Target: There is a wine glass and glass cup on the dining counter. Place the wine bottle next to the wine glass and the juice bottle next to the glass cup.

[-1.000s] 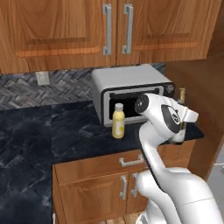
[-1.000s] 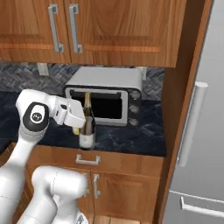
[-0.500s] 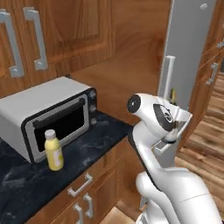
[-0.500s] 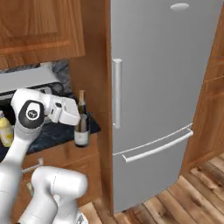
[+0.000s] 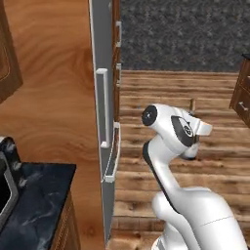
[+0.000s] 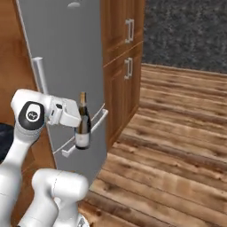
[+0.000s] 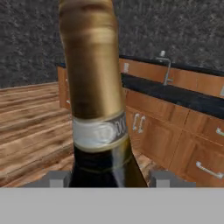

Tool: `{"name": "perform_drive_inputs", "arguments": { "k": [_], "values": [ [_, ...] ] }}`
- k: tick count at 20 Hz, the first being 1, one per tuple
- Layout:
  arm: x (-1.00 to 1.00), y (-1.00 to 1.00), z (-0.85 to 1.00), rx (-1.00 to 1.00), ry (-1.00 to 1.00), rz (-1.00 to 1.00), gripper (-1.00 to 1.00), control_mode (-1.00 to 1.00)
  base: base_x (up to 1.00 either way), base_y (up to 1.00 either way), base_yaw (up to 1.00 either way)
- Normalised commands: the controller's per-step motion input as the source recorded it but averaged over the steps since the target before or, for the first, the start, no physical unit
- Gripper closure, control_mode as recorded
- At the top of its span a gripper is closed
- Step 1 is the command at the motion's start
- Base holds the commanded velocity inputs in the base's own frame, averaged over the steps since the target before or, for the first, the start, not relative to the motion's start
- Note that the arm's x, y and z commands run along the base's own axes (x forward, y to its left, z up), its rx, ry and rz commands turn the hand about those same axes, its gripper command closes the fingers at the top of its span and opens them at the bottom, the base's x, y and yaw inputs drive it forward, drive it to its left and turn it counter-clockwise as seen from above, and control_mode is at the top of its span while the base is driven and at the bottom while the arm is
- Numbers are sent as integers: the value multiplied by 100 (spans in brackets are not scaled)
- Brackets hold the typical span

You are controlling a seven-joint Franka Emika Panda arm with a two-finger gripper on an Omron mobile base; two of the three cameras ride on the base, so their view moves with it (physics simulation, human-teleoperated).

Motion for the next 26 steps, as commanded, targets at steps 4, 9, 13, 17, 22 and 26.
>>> {"name": "perform_drive_inputs", "arguments": {
  "k": [4,9,13,17,22,26],
  "values": [
    [0,0,0,0,0,0,100,100,0,0,-92],
    [0,0,0,0,0,0,100,100,0,0,-91],
    [0,0,0,0,0,0,100,100,16,2,-76],
    [0,0,0,0,0,0,100,100,62,6,-34],
    [0,0,0,0,0,0,100,100,74,7,-17],
    [0,0,0,0,0,0,100,100,81,6,-9]
  ]
}}
